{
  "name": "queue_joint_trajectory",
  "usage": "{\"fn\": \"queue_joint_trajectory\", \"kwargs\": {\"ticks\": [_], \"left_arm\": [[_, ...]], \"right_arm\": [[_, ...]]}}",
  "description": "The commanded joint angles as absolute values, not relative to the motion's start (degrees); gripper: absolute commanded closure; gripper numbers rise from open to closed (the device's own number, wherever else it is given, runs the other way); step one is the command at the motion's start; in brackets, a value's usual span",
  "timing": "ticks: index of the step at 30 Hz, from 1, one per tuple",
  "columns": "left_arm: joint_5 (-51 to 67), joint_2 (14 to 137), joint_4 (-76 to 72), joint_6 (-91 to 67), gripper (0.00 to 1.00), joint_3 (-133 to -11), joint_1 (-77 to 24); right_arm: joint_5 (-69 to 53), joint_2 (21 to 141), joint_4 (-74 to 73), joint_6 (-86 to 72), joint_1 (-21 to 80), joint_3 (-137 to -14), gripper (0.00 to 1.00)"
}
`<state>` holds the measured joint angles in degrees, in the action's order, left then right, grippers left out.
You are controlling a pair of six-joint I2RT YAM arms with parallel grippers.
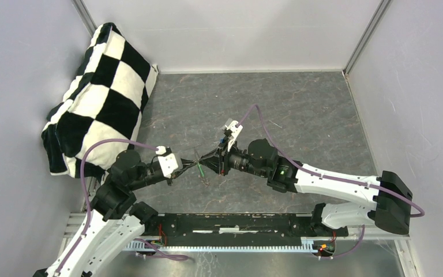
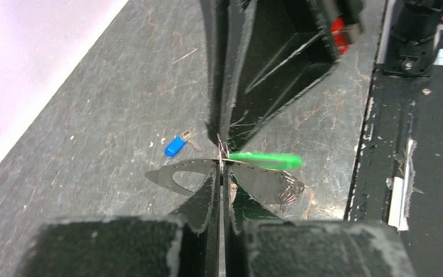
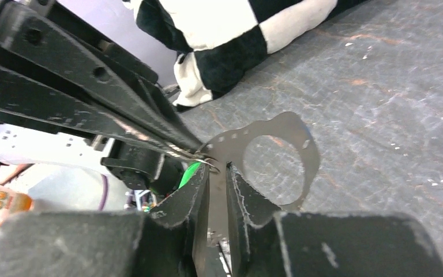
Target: Put the keys on the keyring
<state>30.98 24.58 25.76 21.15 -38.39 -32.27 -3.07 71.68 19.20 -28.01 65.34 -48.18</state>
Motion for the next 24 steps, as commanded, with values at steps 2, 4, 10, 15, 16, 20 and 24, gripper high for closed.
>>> {"fn": "queue_joint_trajectory", "kwargs": {"ticks": [2, 4, 10, 15, 16, 20, 24], "left_arm": [[39.91, 26.00, 20.74, 18.32, 0.98, -43.16, -32.43], [41.78, 26.99, 20.83, 17.78, 0.98, -44.33, -32.43], [44.95, 28.81, 20.84, 16.87, 0.98, -46.61, -32.46], [47.32, 29.99, 21.12, 16.31, 0.98, -47.64, -32.43], [47.94, 30.39, 21.17, 16.08, 0.98, -47.90, -32.48], [49.82, 31.10, 21.71, 15.53, 0.98, -48.83, -32.45], [50.82, 31.29, 22.19, 15.35, 0.98, -49.42, -32.43]], "right_arm": [[-5.06, 67.92, 16.26, -21.14, 63.43, -50.81, 0.71], [-7.37, 66.34, 13.97, -16.98, 62.93, -52.00, 0.67], [-13.47, 60.22, 2.55, -5.62, 61.99, -56.18, 0.55], [-20.21, 57.22, -1.80, 1.97, 61.70, -58.43, 0.47], [-22.09, 57.62, -1.82, 3.12, 61.68, -59.11, 0.46], [-27.52, 61.60, -2.66, 5.55, 61.69, -62.69, 0.46], [-29.93, 65.38, -3.78, 7.45, 61.70, -65.82, 0.45]]}}
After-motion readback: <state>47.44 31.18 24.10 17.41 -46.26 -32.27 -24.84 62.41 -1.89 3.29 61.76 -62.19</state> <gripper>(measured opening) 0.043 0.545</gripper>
